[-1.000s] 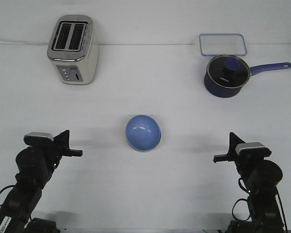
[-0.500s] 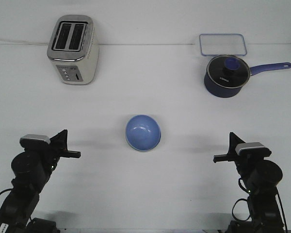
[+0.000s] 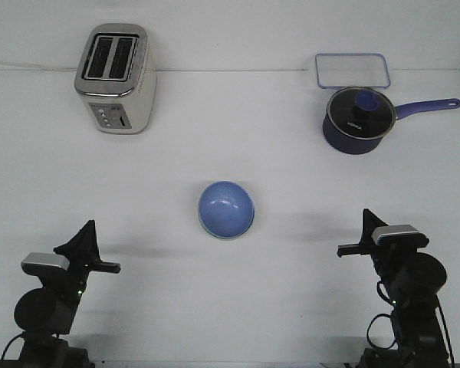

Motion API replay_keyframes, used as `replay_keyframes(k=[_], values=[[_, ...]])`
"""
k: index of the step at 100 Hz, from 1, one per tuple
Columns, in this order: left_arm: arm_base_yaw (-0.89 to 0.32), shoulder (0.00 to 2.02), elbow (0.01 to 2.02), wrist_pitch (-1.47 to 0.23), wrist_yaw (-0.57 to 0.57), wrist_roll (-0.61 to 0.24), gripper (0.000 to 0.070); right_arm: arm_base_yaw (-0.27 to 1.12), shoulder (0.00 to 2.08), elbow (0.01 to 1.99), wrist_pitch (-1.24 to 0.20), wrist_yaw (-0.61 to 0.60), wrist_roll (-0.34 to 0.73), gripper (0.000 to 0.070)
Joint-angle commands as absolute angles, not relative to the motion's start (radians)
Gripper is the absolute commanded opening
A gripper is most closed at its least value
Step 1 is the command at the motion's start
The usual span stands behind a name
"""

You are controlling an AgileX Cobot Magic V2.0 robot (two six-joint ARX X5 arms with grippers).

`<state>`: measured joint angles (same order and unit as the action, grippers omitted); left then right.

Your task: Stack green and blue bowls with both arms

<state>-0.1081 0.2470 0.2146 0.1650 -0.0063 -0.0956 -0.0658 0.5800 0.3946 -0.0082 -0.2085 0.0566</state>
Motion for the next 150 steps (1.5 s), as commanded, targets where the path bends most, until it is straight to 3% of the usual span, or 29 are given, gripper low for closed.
replay_keyframes(k=[1,37,150], values=[[-0.100,0.208,0.191,0.177,-0.012,-0.087,0.0010,-0.064,0.583,0.392,0.008,-0.208,0.063,0.0004],[-0.062,0.001,0.075,0.130,-0.012,-0.092,0.0010,-0.064,0.583,0.392,0.008,-0.208,0.063,0.0004],[-0.062,0.003,0.014,0.210,-0.009,-0.095,0.0010,-0.064,0.583,0.392,0.008,-0.208,0.063,0.0004]])
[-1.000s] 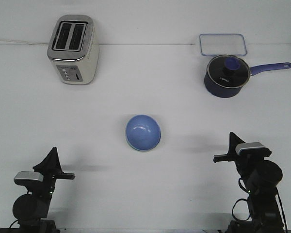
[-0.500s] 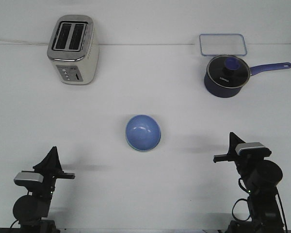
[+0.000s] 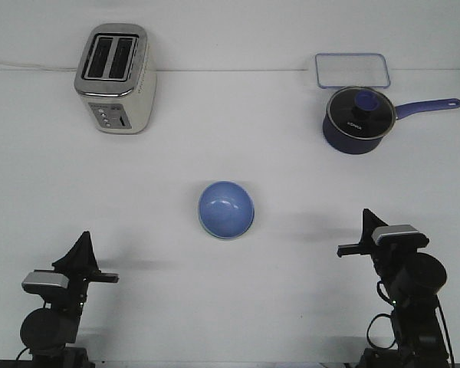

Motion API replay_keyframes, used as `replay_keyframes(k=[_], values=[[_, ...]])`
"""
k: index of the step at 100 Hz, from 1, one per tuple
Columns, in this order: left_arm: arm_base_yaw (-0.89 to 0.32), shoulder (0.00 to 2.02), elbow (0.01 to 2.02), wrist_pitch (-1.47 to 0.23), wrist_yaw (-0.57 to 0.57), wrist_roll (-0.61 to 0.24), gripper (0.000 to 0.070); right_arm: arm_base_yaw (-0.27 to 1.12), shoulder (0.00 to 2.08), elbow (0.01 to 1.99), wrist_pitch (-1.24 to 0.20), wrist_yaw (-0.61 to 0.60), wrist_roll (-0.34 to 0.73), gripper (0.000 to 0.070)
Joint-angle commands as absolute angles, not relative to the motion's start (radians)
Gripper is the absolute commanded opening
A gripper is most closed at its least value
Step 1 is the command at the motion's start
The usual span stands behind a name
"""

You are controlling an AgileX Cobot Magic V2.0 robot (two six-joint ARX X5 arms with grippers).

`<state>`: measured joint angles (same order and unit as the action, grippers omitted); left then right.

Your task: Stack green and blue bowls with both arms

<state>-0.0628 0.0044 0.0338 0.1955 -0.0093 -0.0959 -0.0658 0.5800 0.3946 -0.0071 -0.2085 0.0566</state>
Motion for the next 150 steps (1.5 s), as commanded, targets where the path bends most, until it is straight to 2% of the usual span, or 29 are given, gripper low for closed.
replay_keyframes(k=[1,48,56,83,139,150], values=[[-0.062,0.003,0.014,0.211,-0.009,-0.095,0.0010,-0.064,0.583,0.392,0.008,-0.208,0.063,0.0004],[-0.062,0.003,0.014,0.210,-0.009,-0.095,0.0010,-0.064,0.542,0.392,0.009,-0.209,0.052,0.0004],[-0.062,0.003,0.014,0.211,-0.009,-0.095,0.0010,-0.066,0.511,0.390,0.007,-0.192,0.018,0.0004],[-0.062,0.003,0.014,0.210,-0.009,-0.095,0.0010,-0.066,0.364,0.375,0.008,-0.175,0.018,0.0004],[-0.062,0.003,0.014,0.210,-0.009,-0.095,0.0010,-0.066,0.001,0.115,0.009,-0.175,0.018,0.0004],[-0.062,0.003,0.014,0.210,-0.009,-0.095,0.0010,-0.066,0.001,0.068,0.067,-0.175,0.019,0.0004]])
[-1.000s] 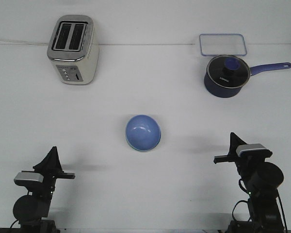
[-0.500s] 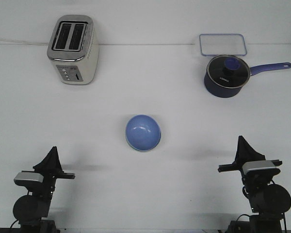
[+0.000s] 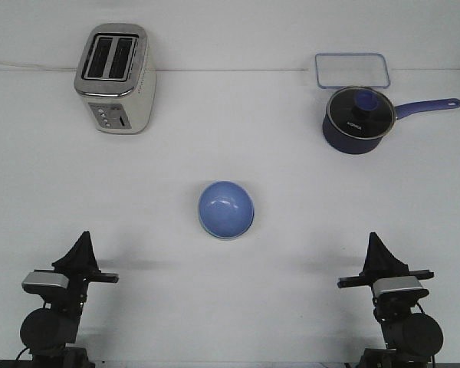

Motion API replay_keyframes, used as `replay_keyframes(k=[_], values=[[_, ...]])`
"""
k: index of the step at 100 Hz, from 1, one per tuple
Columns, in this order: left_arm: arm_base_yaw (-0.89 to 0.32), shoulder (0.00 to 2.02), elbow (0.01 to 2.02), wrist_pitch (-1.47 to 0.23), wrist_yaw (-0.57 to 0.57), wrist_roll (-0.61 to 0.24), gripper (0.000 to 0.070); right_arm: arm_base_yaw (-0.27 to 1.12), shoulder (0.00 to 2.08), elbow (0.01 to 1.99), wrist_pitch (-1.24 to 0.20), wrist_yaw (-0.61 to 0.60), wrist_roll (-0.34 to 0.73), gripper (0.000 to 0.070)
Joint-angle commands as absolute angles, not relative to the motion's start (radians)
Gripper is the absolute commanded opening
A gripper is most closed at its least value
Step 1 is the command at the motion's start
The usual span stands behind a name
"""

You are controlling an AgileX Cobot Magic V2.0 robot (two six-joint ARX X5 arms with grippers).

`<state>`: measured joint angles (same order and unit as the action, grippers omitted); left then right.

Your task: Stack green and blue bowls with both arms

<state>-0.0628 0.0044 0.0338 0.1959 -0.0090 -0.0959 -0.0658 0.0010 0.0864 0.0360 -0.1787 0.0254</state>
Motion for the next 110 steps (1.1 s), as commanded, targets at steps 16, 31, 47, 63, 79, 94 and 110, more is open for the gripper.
replay_keyframes(k=[16,31,47,63,79,94,110], values=[[-0.062,0.003,0.014,0.211,-0.009,-0.095,0.0010,-0.066,0.001,0.012,0.149,-0.151,0.034,0.0004],[-0.062,0.003,0.014,0.211,-0.009,-0.095,0.0010,-0.065,0.001,0.012,0.150,-0.101,0.033,0.0004],[-0.062,0.003,0.014,0.210,-0.009,-0.095,0.0010,-0.065,0.001,0.012,0.149,-0.081,0.033,0.0004],[-0.062,0.003,0.014,0.210,-0.009,-0.095,0.0010,-0.065,0.001,0.012,0.149,-0.081,0.033,0.0004],[-0.062,0.003,0.014,0.210,-0.009,-0.095,0.0010,-0.065,0.001,0.012,0.149,-0.081,0.033,0.0004],[-0.062,0.003,0.014,0.210,-0.009,-0.095,0.0010,-0.065,0.001,0.012,0.149,-0.081,0.033,0.0004],[-0.062,0.003,0.014,0.210,-0.009,-0.095,0.0010,-0.065,0.001,0.012,0.149,-0.081,0.033,0.0004]])
